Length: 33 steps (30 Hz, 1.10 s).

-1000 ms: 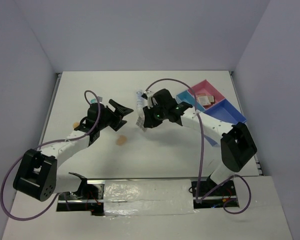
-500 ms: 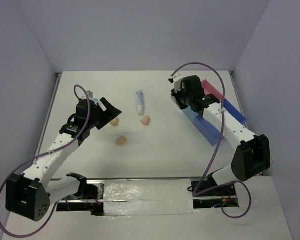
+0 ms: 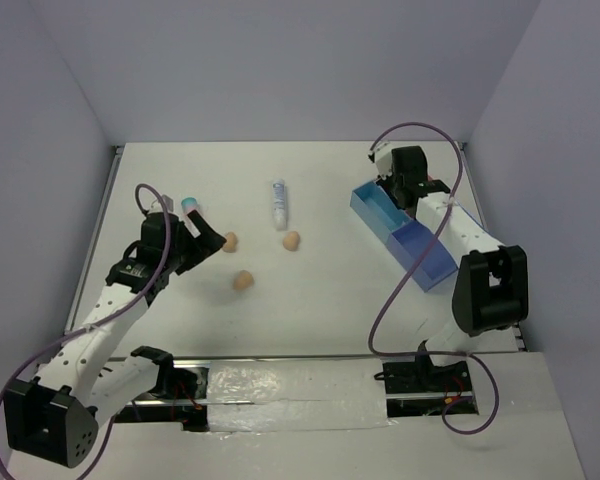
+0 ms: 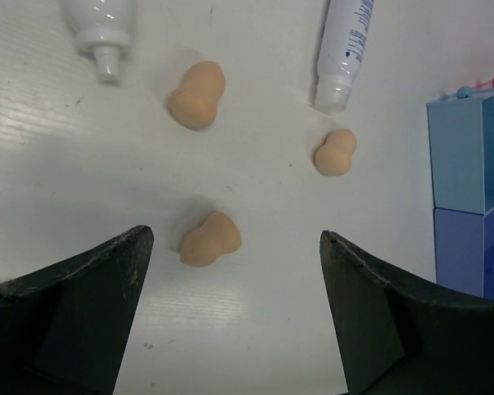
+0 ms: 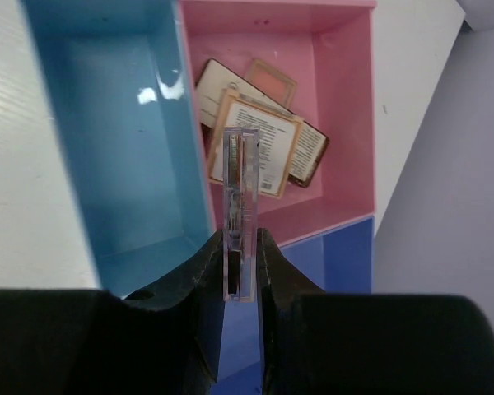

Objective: Organize the makeup

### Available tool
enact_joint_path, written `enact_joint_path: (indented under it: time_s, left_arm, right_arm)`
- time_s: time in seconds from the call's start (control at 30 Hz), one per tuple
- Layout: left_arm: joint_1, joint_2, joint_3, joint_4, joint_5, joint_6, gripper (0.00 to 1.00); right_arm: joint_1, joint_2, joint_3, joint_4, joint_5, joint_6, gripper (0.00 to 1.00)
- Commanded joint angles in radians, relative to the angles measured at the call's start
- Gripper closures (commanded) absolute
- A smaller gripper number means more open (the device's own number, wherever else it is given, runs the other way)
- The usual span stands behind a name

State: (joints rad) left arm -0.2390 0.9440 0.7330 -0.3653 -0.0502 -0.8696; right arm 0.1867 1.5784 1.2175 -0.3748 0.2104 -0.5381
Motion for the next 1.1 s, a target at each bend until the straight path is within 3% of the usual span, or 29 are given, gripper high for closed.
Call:
enact_joint_path:
  time_s: [0.0,0.33,0.43,0.47,0.53,0.57,0.73,0.8,0.83,0.87,0.9,1.0,1.03,1.07]
  left_arm:
    - [0.015,-0.028,-0.014,-0.021,-0.025,0.030,0.05]
    - [0.043,-0.031,-0.012,-0.069,-0.056,0.038,0.03]
    - [0.053,-0.030,0.000,-0.106,-0.086,0.044,0.01]
    - [0.059,-0.030,0.006,-0.127,-0.095,0.043,0.01]
    - [0.069,-0.030,0.016,-0.149,-0.125,0.038,0.01]
    - [0.073,-0.028,0.017,-0.162,-0.131,0.040,0.01]
    - [0.099,-0.016,0.038,-0.185,-0.152,0.060,0.07]
    - [0.119,-0.010,0.054,-0.198,-0.165,0.067,0.21]
    - [0.128,-0.007,0.066,-0.201,-0.163,0.090,0.29]
    - [0.147,0.001,0.072,-0.202,-0.152,0.102,0.45]
    - [0.159,0.006,0.077,-0.208,-0.148,0.121,0.54]
    - [0.211,0.041,0.097,-0.213,-0.106,0.168,0.86]
    - [0.233,0.067,0.109,-0.225,-0.096,0.178,1.00]
    - [0.234,0.082,0.118,-0.237,-0.097,0.194,1.00]
  right_arm:
    - [-0.029,0.034,0.056,0.083,0.052,-0.072,0.95]
    - [-0.075,0.213,0.138,0.074,0.073,-0.123,0.80]
    - [-0.087,0.246,0.161,0.037,0.044,-0.123,0.61]
    - [-0.089,0.247,0.163,0.034,0.032,-0.123,0.41]
    - [-0.093,0.233,0.172,-0.002,0.000,-0.122,0.22]
    - [-0.099,0.223,0.175,-0.015,-0.052,-0.120,0.02]
    - [-0.121,0.140,0.230,-0.110,-0.213,-0.050,0.01]
    - [-0.157,0.127,0.275,-0.166,-0.342,-0.004,0.00]
    - [-0.174,0.121,0.322,-0.240,-0.511,0.012,0.01]
    - [-0.208,0.118,0.338,-0.271,-0.598,0.018,0.01]
    - [-0.214,0.115,0.358,-0.326,-0.766,0.013,0.00]
    - [-0.214,0.089,0.355,-0.418,-0.983,-0.065,0.01]
    - [-0.211,0.072,0.346,-0.426,-1.091,-0.075,0.08]
    - [-0.204,0.065,0.329,-0.434,-1.129,-0.079,0.14]
